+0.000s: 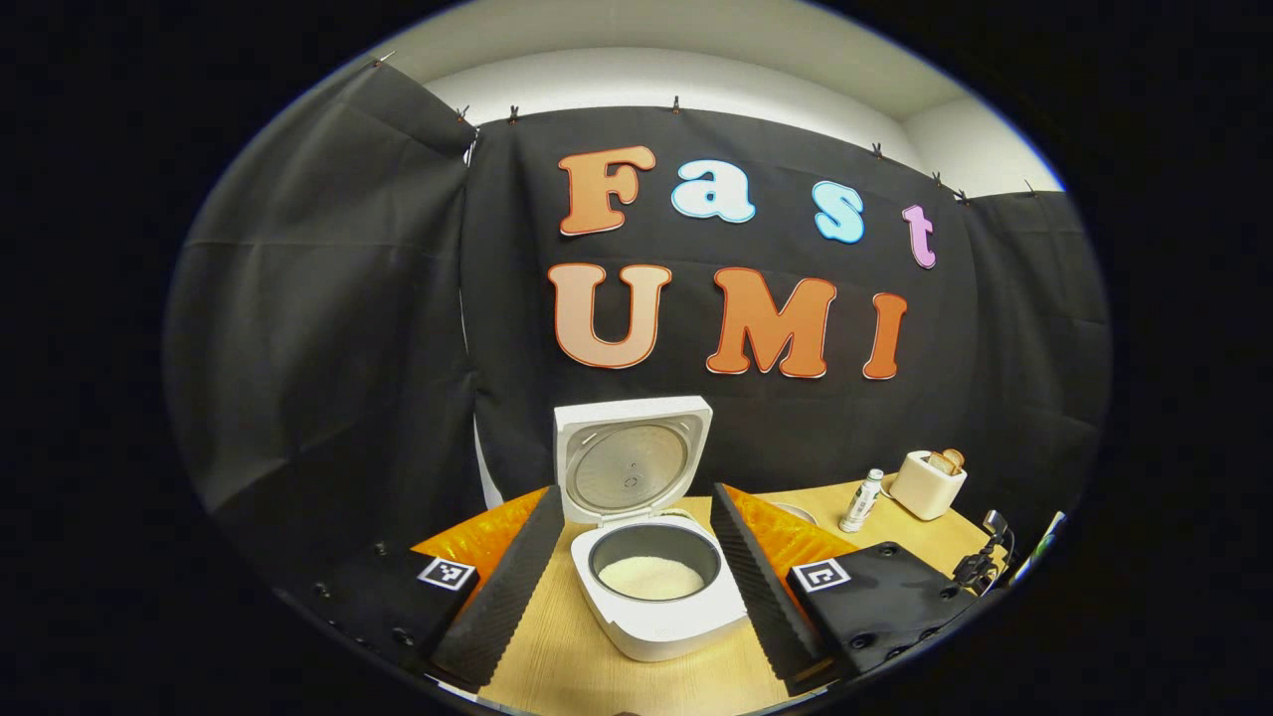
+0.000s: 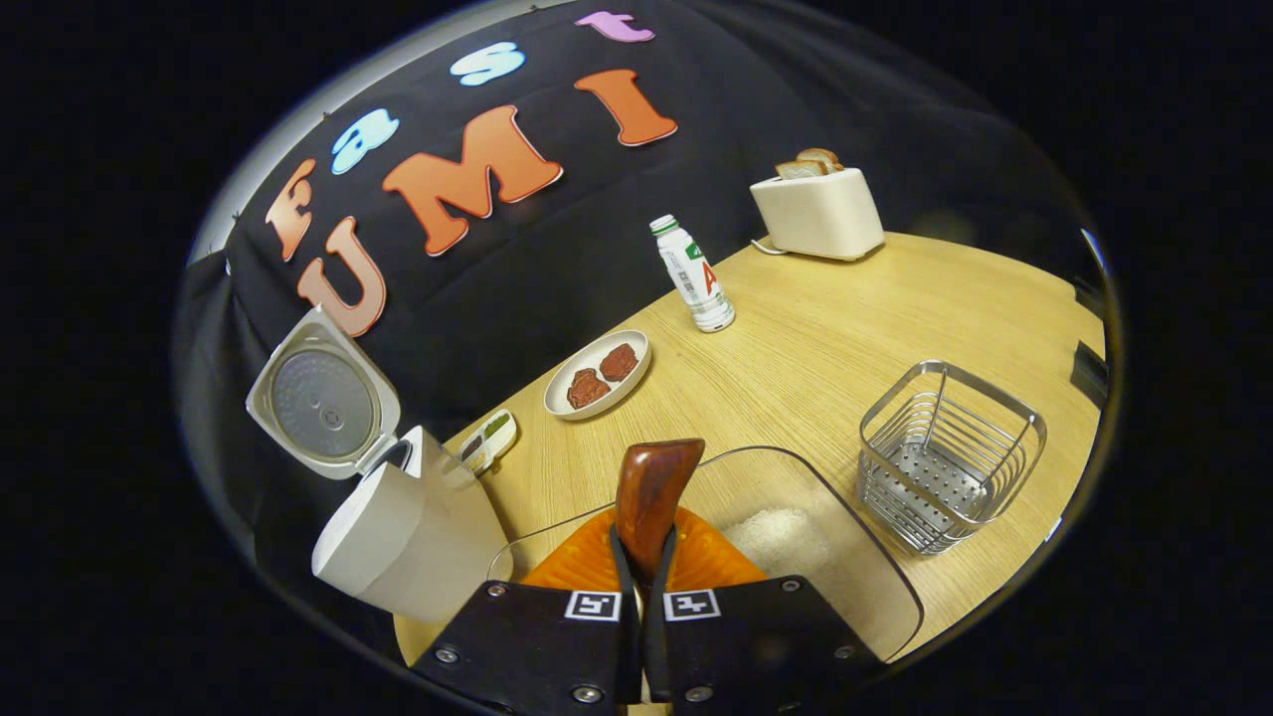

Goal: Close the left gripper, press the button to open the rice cooker; take a wooden spoon from the chopstick holder with the right hand, scoop a spoonful of rice and pour it into the rice cooker, then put the wooden spoon back into the chopstick holder.

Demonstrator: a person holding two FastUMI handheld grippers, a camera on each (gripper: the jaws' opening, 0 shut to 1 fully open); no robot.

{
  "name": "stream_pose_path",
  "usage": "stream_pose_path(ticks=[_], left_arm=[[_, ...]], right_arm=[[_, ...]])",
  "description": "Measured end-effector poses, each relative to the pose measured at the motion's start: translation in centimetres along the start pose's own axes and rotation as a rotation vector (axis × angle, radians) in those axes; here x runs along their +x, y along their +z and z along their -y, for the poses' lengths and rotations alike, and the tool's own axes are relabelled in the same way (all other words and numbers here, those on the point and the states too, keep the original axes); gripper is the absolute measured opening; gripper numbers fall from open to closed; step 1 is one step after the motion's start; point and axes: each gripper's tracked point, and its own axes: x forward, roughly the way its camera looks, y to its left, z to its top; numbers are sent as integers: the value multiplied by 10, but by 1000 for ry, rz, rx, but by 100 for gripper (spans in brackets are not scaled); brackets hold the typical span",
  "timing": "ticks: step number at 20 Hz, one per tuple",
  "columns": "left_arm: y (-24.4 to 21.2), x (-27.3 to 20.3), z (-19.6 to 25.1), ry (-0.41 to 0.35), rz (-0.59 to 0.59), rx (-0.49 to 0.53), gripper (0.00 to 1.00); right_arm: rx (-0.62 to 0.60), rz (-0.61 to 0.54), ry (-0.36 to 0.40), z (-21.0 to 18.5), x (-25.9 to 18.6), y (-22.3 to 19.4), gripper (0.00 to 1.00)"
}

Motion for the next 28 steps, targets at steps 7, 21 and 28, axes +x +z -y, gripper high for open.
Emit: stream_pose_path(ticks=[7, 21, 28], left_arm=[[-5, 3, 6, -5, -19, 9, 100], [-8, -6, 12, 10, -26, -19, 100], [2, -16, 3, 24, 8, -38, 100]], right_arm=[[50, 24, -22, -3, 1, 0, 2], [221, -9, 35, -32, 6, 0, 2], [314, 18, 35, -30, -12, 43, 2]])
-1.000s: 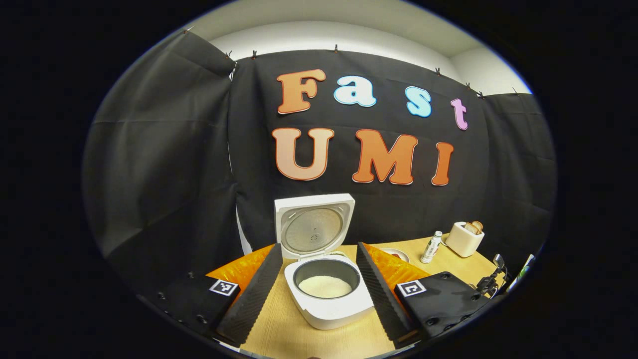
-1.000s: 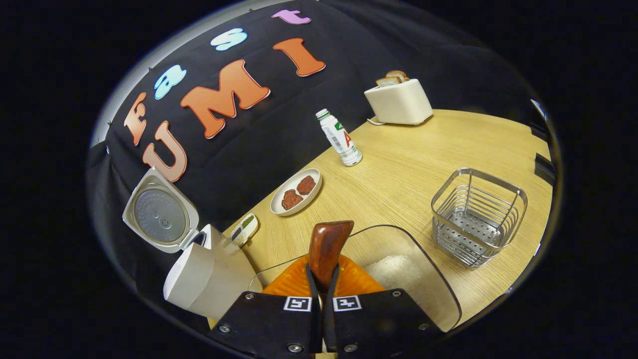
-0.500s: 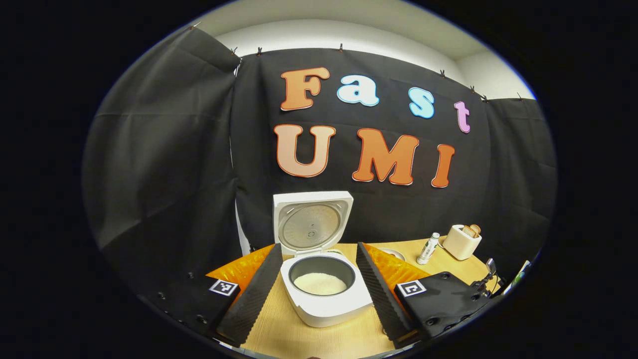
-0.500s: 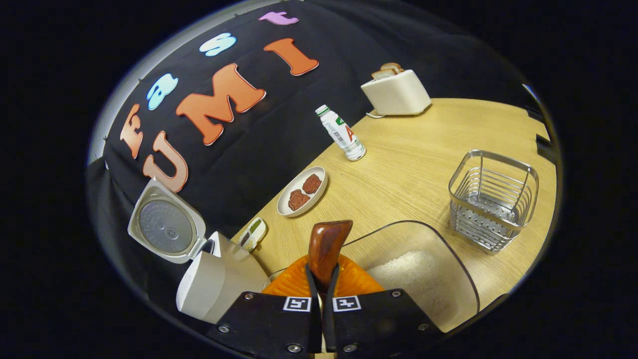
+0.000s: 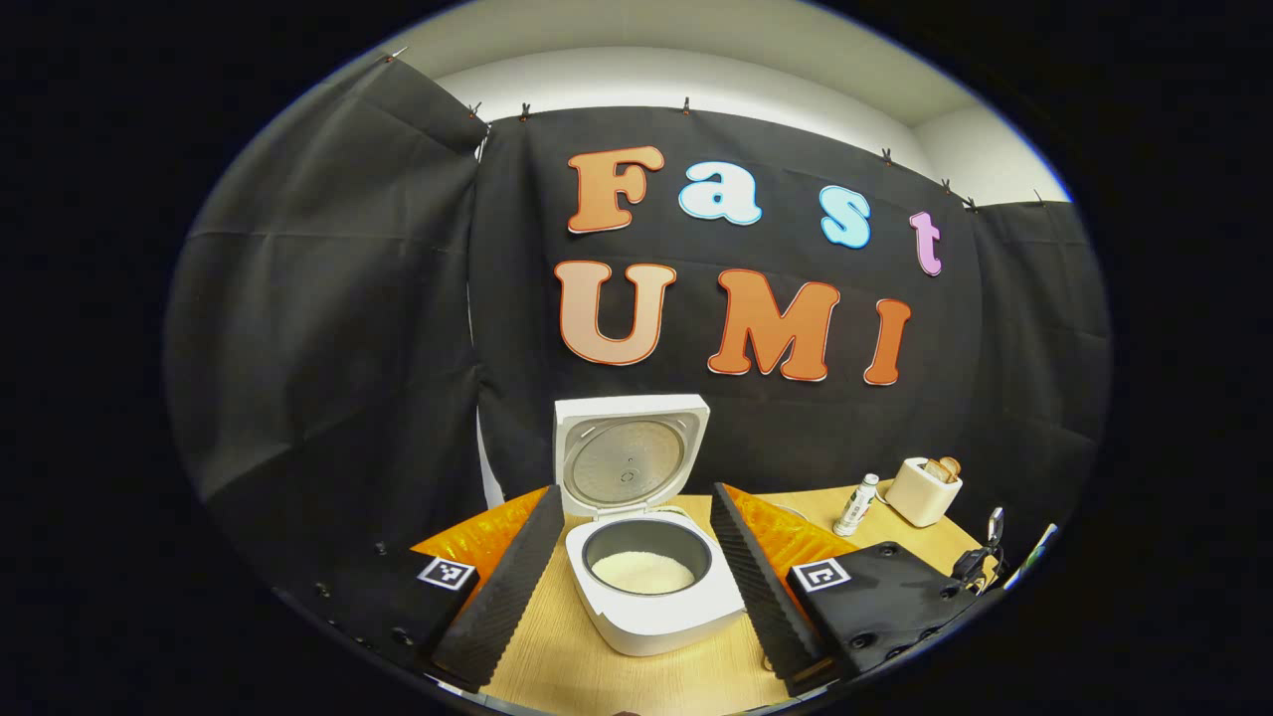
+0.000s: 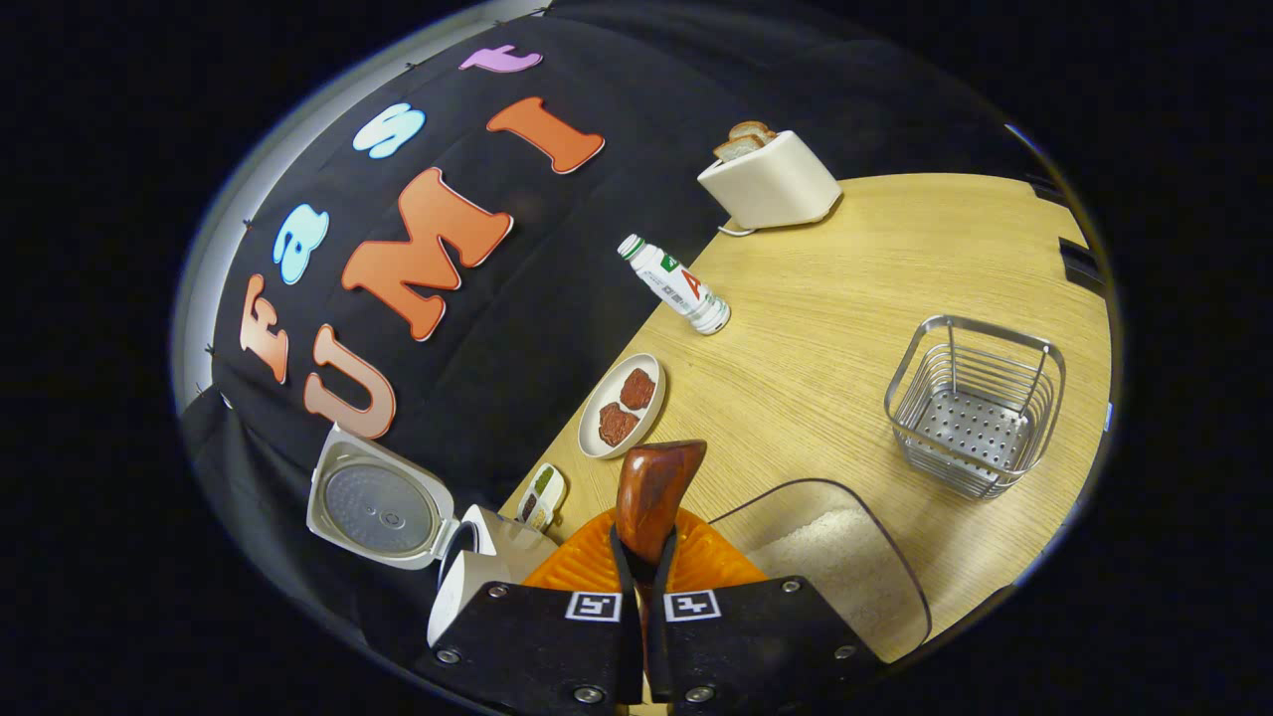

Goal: Close the left gripper, press the button to open the rice cooker; take a wooden spoon from the chopstick holder with the right hand, scoop a spoonful of rice and pour it into the rice cooker, then put the wooden spoon back into the chopstick holder.

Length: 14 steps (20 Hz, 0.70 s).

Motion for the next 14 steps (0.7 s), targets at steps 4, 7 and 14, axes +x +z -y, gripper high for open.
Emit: stream_pose_path(ticks=[4, 7, 14], left_arm=[[7, -3, -6, 4, 23, -21, 100], [11, -5, -11, 1, 35, -22, 100], [16, -4, -22, -4, 50, -46, 100]], right_arm=[[37, 31, 5, -13, -10, 28, 1], [70, 30, 15, -28, -15, 41, 2], [109, 25, 97, -90, -23, 53, 2]])
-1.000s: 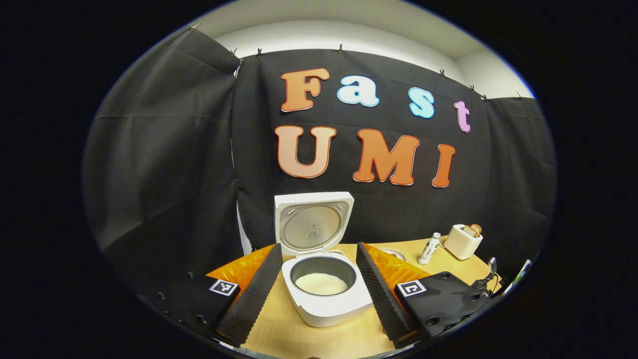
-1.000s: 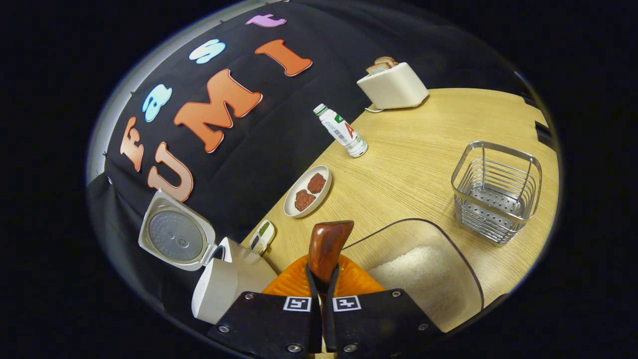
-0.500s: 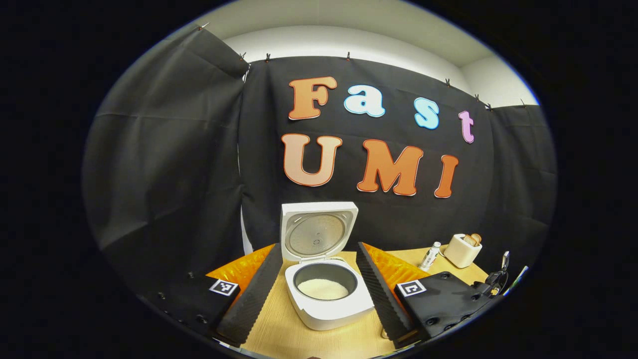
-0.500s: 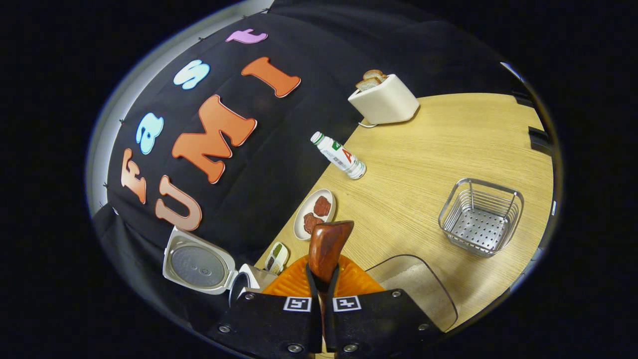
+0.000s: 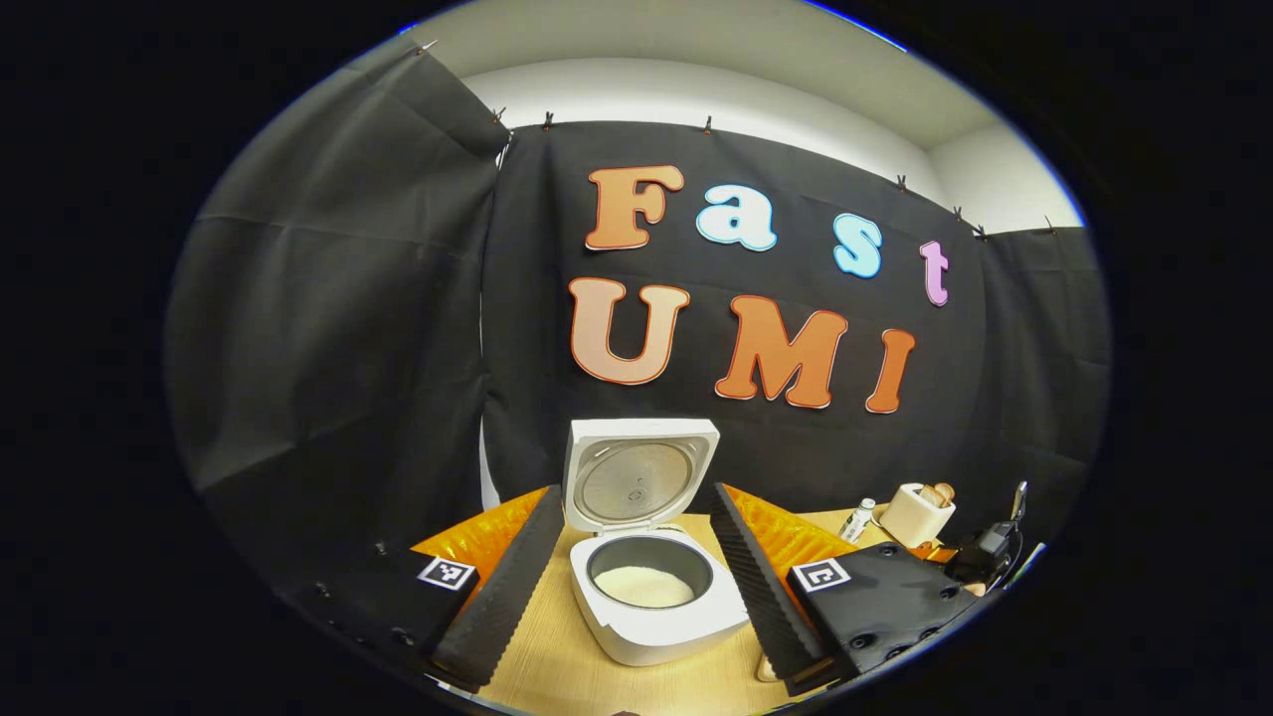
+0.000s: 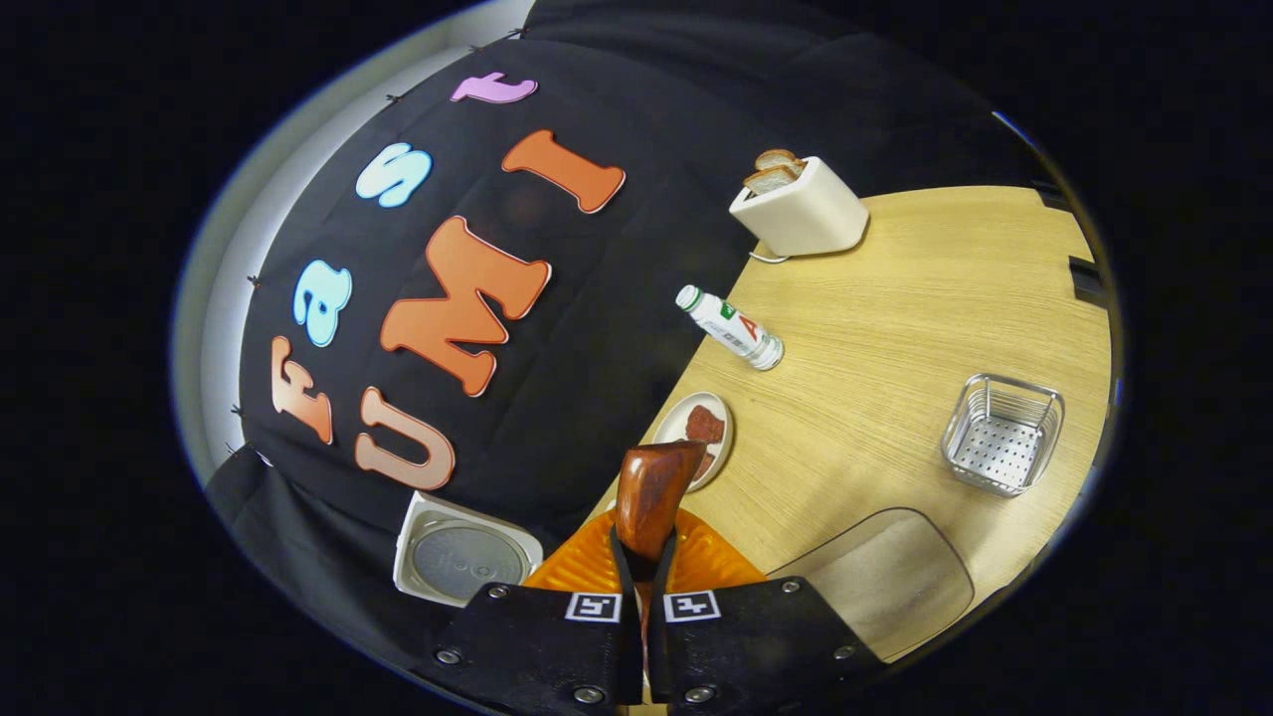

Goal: Close the left gripper, press the button to open the rice cooker; take a wooden spoon from the chopstick holder with the right hand, scoop a spoonful of rice and pour it into the rice cooker, then put the wooden spoon back into the chopstick holder.

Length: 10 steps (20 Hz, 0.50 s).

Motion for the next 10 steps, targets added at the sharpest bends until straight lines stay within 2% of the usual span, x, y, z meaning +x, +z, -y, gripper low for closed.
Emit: stream_pose_path(ticks=[10], left_arm=[[5, 12, -28, 22, 13, -15, 100]], right_arm=[[5, -30, 111, -106, 32, -16, 2]])
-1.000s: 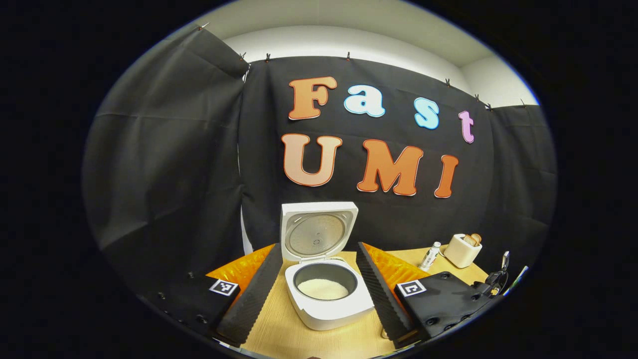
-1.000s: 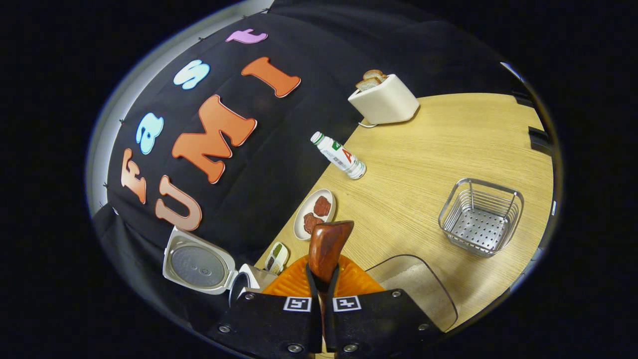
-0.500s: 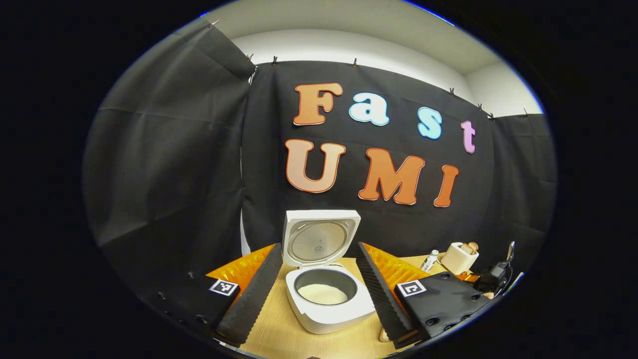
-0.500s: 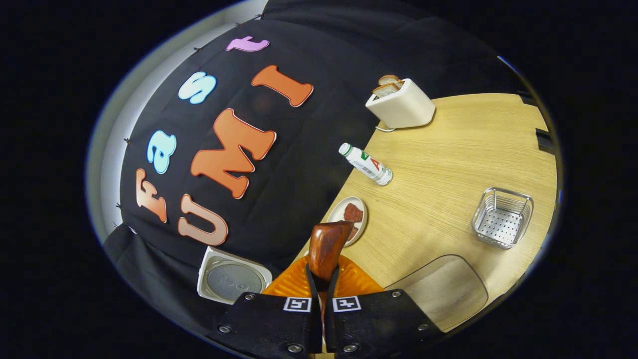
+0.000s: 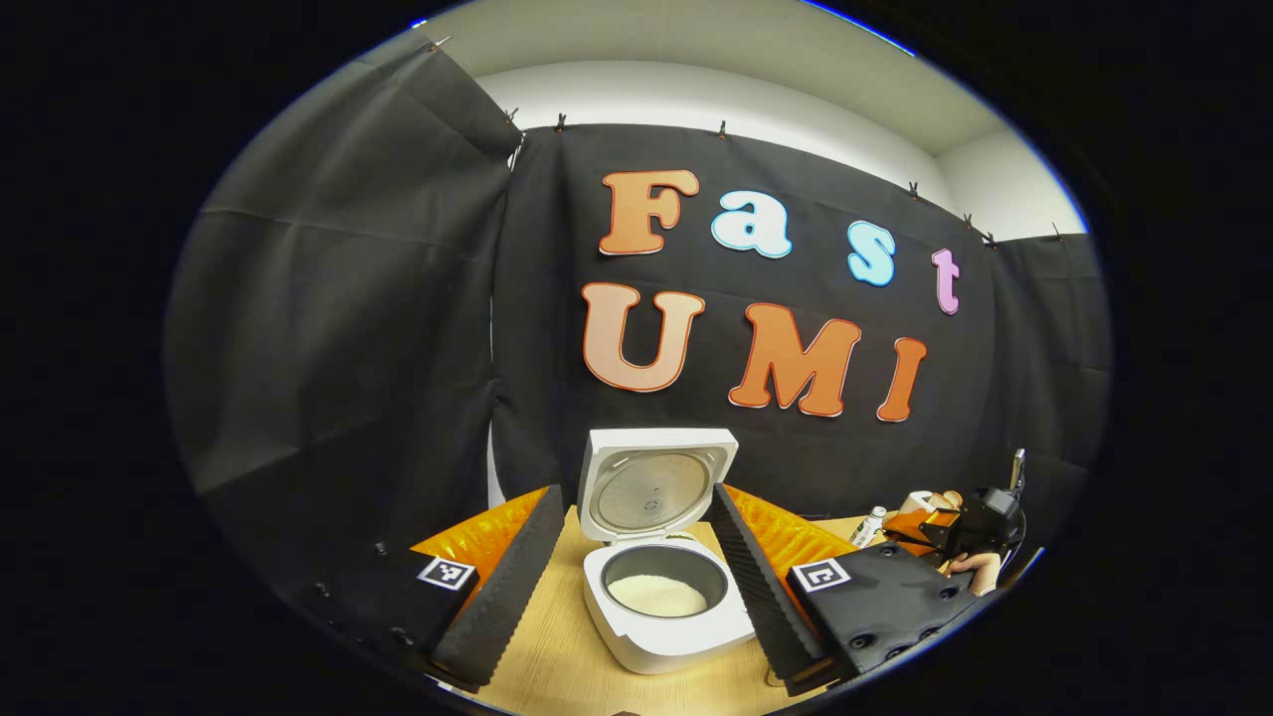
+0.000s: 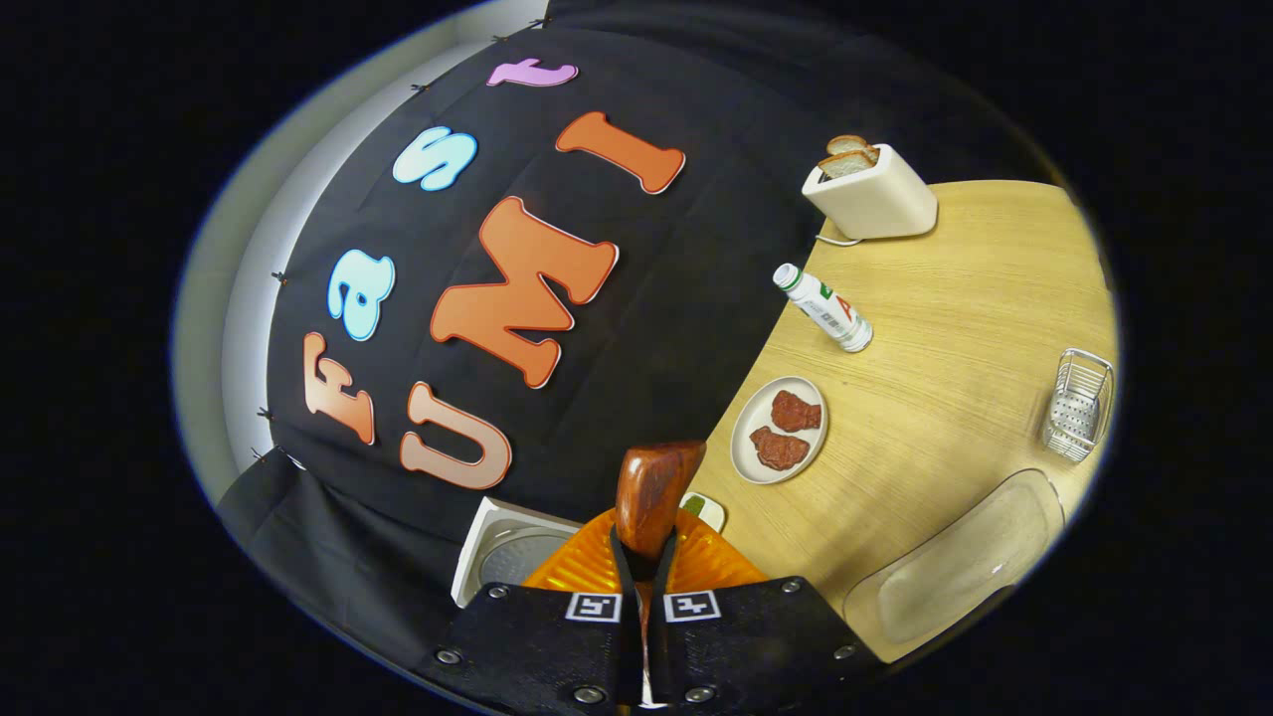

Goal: Close the left gripper, press the button to open the rice cooker; take a wooden spoon from the chopstick holder with the right hand, scoop a spoonful of rice and pour it into the rice cooker, then put the wooden spoon back into the chopstick holder.

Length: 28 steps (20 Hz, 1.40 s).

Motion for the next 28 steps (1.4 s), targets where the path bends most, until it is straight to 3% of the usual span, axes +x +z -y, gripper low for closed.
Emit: stream_pose_path(ticks=[14, 28], left_arm=[[-14, 20, -41, 58, -41, -15, 100], [-30, 23, -79, 120, -68, -58, 100]], right_arm=[[-115, 23, 80, -97, 72, -30, 1], [-577, 120, 163, -148, 99, -67, 1]])
